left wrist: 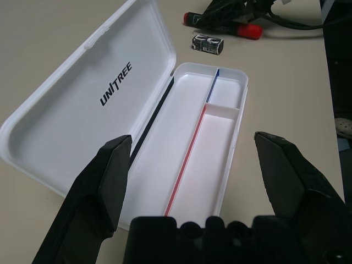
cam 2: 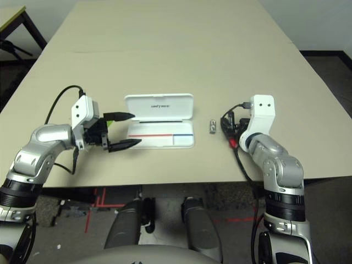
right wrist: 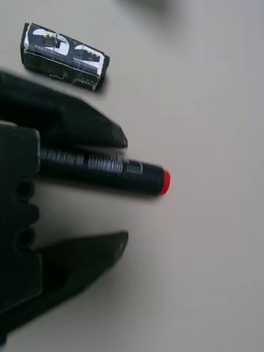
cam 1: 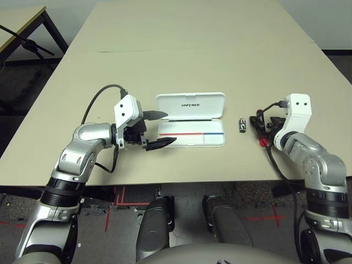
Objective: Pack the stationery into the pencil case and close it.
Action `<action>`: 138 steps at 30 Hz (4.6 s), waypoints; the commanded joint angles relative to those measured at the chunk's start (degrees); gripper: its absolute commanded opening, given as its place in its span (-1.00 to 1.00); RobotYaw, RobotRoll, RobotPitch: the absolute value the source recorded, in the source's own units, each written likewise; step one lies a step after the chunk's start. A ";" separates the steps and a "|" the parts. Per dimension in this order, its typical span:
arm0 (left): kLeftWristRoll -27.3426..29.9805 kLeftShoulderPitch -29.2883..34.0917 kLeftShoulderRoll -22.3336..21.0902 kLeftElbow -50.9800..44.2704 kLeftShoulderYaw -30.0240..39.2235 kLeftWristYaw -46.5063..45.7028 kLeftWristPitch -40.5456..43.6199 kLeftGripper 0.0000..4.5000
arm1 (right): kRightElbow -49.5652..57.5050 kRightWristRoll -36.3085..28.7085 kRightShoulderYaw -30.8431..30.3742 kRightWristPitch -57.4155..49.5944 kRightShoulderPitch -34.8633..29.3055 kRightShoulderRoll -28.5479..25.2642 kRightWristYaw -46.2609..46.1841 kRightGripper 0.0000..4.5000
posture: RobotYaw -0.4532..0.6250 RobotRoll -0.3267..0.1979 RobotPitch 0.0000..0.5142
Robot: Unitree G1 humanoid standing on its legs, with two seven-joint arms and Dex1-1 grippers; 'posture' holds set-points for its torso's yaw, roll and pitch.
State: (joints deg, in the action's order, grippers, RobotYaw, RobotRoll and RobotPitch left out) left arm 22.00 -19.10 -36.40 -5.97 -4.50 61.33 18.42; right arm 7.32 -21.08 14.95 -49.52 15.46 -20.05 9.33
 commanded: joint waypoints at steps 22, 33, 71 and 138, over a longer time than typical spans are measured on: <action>-1.01 0.17 -0.37 2.43 -0.14 0.67 -2.14 1.00 | -6.80 -6.52 -6.78 2.54 8.84 -28.77 40.49 -0.75 | -0.29 0.25 -0.41; -1.45 -0.18 -0.27 3.47 -0.17 0.64 -3.17 1.00 | -2.99 -5.70 -20.44 8.00 13.48 -31.47 60.43 -0.75 | -0.27 0.25 -0.43; -2.28 0.43 0.12 1.65 -0.37 -0.97 -2.47 1.00 | -30.26 14.46 -36.02 36.48 31.99 -0.03 59.89 -0.60 | -0.20 0.25 -0.42; -8.87 -0.85 -3.22 1.30 3.54 -26.16 34.57 1.00 | 0.53 -5.42 -14.48 32.49 -4.07 -18.68 56.96 0.99 | -0.26 0.25 -0.43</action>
State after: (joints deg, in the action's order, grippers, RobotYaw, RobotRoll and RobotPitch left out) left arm 13.41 -19.78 -40.02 -4.31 -1.00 36.44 50.78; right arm 8.39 -26.84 0.83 -17.67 11.03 -39.11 66.47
